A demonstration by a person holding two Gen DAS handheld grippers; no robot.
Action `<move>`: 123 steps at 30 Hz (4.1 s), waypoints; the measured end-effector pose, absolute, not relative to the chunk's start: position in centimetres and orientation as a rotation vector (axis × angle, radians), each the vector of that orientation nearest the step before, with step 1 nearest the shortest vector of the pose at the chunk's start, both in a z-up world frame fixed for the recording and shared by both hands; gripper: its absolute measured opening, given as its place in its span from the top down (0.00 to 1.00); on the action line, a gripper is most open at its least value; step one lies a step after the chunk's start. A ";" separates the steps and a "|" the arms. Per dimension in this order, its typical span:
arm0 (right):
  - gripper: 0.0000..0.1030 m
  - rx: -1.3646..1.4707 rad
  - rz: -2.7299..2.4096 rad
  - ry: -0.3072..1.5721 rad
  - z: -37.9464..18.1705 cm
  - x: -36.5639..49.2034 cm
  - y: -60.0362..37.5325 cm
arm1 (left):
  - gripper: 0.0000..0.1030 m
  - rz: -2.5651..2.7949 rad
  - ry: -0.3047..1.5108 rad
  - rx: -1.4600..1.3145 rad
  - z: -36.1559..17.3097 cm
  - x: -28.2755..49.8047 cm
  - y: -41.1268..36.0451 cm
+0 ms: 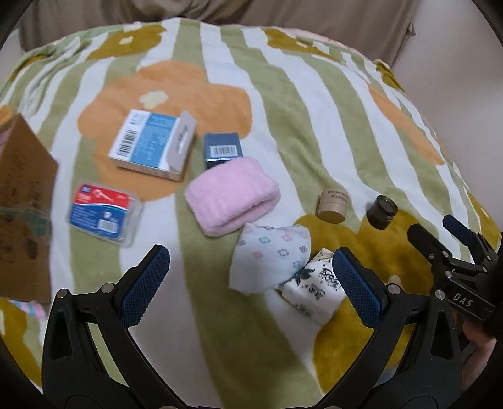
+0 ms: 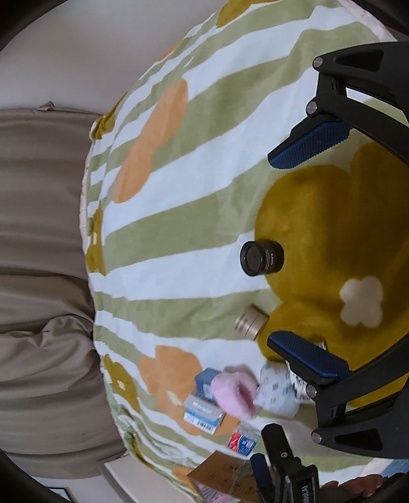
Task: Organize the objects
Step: 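Close the left tool on the white sock while the right tool closes on the black lens cap, then carry the sock with the left tool into the box while the right tool carries the lens cap there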
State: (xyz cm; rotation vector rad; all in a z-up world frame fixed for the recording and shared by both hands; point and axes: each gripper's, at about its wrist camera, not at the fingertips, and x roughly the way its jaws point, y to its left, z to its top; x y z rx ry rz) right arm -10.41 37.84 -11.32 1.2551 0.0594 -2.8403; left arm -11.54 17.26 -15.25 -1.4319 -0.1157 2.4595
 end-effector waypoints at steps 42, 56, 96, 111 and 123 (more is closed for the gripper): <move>0.68 1.371 -2.737 0.084 -15.2 -14.4 37.4 | 0.45 2.294 -0.229 -1.440 -17.6 -13.8 18.2; 0.68 1.244 -2.768 0.089 -10.5 -11.7 35.7 | 0.45 2.366 -0.276 -1.303 -12.2 -11.3 15.2; 0.68 0.878 -2.472 0.262 2.5 -9.9 9.9 | 0.45 2.815 -0.336 -1.026 0.4 -7.0 -14.0; 0.68 0.980 -2.260 0.368 -3.6 -10.7 -3.1 | 0.45 2.873 -0.406 -1.235 -5.8 -9.3 -24.6; 0.68 1.087 -2.113 0.475 -10.0 -10.3 -8.6 | 0.45 2.857 -0.438 -1.393 -12.1 -10.6 -28.1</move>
